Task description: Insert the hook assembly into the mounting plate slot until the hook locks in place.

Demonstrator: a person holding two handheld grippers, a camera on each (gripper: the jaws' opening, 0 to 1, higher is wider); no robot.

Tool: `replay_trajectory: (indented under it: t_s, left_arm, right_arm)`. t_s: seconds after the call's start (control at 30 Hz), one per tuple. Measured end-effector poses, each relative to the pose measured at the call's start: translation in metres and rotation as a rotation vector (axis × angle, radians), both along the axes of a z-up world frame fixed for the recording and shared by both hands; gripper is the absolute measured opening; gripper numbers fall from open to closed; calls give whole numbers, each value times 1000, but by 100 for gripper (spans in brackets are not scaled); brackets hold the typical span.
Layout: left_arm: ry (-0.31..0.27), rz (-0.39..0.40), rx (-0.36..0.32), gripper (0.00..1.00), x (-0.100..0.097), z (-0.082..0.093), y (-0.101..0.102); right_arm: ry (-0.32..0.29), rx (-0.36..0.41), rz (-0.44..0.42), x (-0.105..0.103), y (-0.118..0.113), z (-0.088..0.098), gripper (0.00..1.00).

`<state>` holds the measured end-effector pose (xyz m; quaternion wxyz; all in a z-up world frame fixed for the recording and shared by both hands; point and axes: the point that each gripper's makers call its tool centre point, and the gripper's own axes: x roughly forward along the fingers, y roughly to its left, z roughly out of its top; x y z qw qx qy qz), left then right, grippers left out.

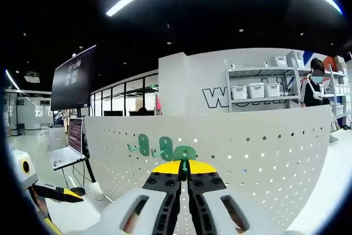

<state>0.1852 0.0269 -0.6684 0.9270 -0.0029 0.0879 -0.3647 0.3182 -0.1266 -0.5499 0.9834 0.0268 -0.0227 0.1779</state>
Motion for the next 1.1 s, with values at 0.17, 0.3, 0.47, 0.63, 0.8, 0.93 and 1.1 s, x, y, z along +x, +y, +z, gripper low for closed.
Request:
replay_trajectory:
  t_s: [0.17, 0.3, 0.47, 0.63, 0.8, 0.93, 1.1]
  left_arm:
    - [5, 7, 2, 83, -2, -3, 5]
    - [9, 15, -2, 83, -3, -4, 9]
    - [11, 17, 6, 83, -5, -6, 12]
    - [10, 23, 6, 83, -7, -6, 16]
    - [16, 26, 6, 83, -9, -9, 18]
    - [17, 29, 7, 83, -11, -10, 19]
    - [21, 36, 4, 82, -11, -12, 21]
  right_arm:
    - [-8, -2, -11, 7, -2, 2, 0]
    - [-10, 1, -13, 12, 0, 3, 0]
    - [-10, 2, -25, 16, -1, 2, 0]
    - [-16, -11, -34, 21, 0, 1, 0]
    - [-19, -14, -45, 26, -2, 1, 0]
    - [-17, -21, -42, 30, -2, 1, 0]
    - [-27, -28, -38, 33, 1, 4, 0]
